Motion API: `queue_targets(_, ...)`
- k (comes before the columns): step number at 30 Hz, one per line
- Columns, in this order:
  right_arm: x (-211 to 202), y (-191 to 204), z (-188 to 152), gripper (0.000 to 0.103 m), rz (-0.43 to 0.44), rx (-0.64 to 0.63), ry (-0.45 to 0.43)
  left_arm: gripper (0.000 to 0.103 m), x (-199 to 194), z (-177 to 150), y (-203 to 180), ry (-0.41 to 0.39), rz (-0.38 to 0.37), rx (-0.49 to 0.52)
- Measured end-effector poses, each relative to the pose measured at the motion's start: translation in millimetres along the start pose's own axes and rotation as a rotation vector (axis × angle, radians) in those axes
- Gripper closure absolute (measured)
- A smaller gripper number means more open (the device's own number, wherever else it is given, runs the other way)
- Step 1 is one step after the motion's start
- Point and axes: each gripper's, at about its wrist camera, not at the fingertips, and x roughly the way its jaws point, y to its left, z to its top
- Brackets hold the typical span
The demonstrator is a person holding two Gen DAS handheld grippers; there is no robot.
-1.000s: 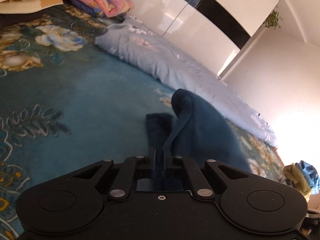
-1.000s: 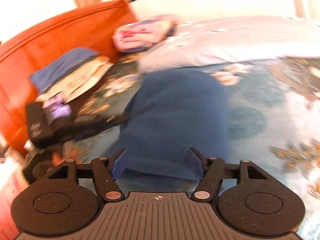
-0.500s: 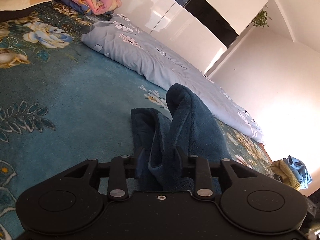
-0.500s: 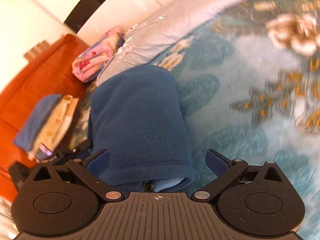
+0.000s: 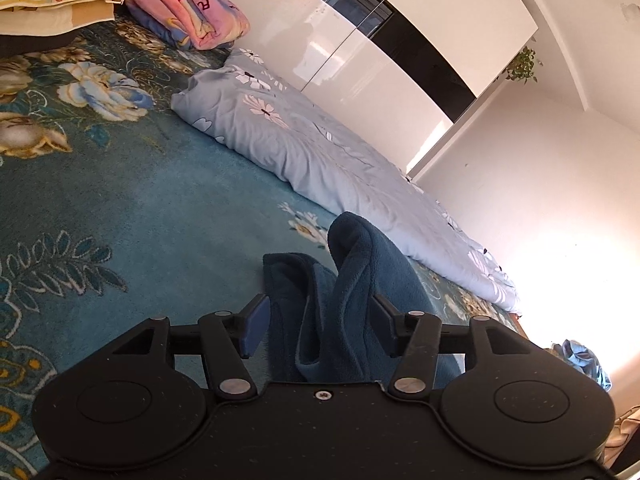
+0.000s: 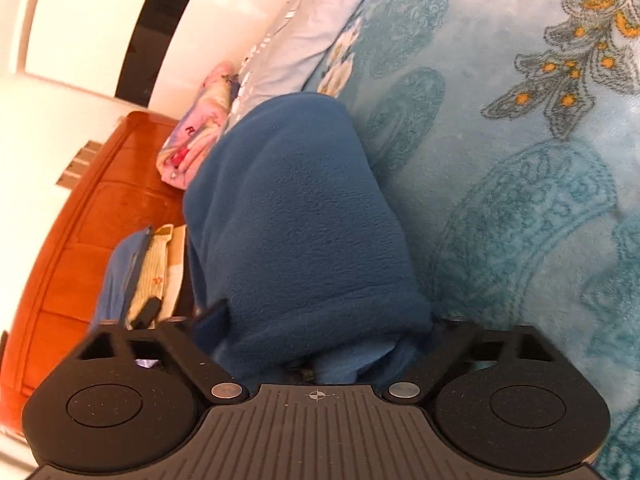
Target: Fold clothes
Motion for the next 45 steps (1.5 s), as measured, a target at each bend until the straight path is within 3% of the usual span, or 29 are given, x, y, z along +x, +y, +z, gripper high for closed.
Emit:
queue_targets(5,-12,12,37,0.041,-0.06,-0.104,0.002,0.05,3,2,0,0.01,0.012,0.005)
queue_targets(9,-26,22,102,0.043,-0.15,-0.249,-0.023,0.045,16,9,-10,0.02,0.006,0.038)
queue_targets(13,-22,18,145,0.042,-0.177,-0.262,0.002,0.04,44,27,-26,0.024,-0.014,0.079)
queue_targets(15,-23,10,142,0.041,-0.168,-0.242,0.001,0.027,64,37,-36,0.026,-0.016,0.105)
queue_targets(20,-25,-3,127,0.029,-0.163,-0.217,-0.039,0.023,125,58,-44,0.084,-0.01,0.126)
queue_targets(24,-26,-9,122,0.028,-0.153,-0.196,-0.064,0.023,168,59,-35,0.19,-0.033,0.01)
queue_targets(27,-30,-13,119,0.026,-0.148,-0.179,-0.074,0.023,178,51,-28,0.202,-0.091,-0.083)
queue_targets(29,-34,-17,116,0.024,-0.149,-0.162,-0.088,0.028,180,46,-28,0.198,-0.114,-0.104)
queue_targets(31,-38,-19,111,0.021,-0.153,-0.149,-0.103,0.058,179,41,-31,0.19,-0.121,-0.092)
queue_targets(34,-40,-22,101,0.017,-0.146,-0.123,-0.117,0.078,170,37,-34,0.154,-0.12,-0.106)
queue_targets(40,-37,-28,81,0.013,-0.134,-0.057,-0.12,0.081,119,21,-34,0.083,-0.148,-0.134)
queue_targets(45,-36,-31,66,0.01,-0.128,-0.044,-0.112,0.081,108,0,-14,0.109,-0.066,-0.107)
